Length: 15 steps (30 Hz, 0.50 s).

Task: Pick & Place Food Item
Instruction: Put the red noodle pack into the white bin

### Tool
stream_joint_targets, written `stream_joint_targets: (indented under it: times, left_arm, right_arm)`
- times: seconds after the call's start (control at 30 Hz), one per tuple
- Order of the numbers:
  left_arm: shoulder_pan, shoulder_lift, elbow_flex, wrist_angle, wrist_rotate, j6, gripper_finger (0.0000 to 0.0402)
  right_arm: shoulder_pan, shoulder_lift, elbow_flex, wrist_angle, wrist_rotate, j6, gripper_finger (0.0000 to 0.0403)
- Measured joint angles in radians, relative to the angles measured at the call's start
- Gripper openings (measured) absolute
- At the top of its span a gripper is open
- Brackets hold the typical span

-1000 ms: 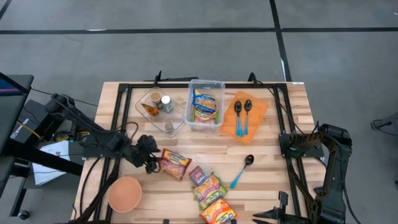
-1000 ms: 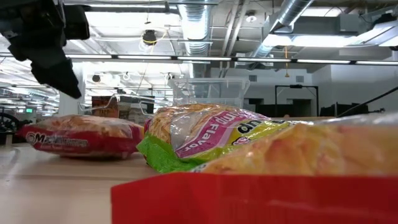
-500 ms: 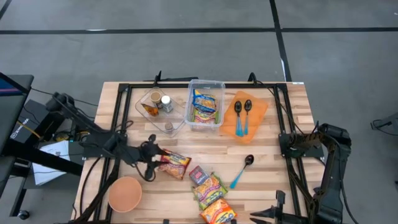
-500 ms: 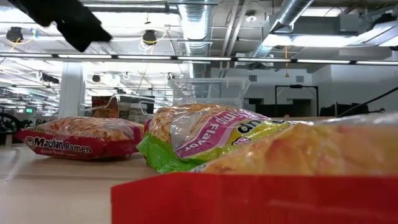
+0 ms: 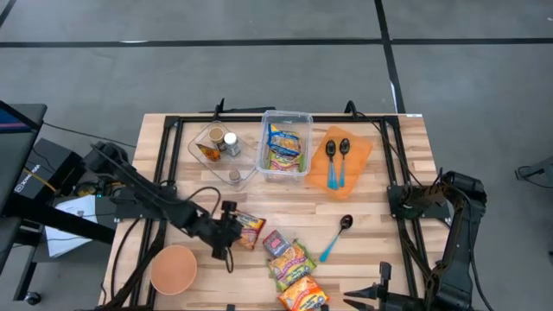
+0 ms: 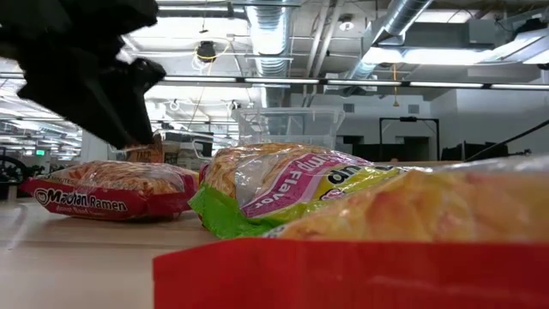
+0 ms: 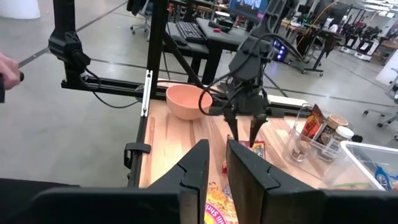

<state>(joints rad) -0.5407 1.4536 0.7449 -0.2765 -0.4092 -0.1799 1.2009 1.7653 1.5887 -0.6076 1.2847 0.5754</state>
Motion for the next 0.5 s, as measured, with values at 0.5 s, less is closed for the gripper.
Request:
stream_joint_targets:
  times: [0.5]
  left_arm:
    - [0.105, 0.054, 0.005, -0.033, 0.141, 0.0, 0.0137]
  right_arm:
    - [0.003, 0.0, 0.0, -0.009, -0.005, 0.009, 0.0051]
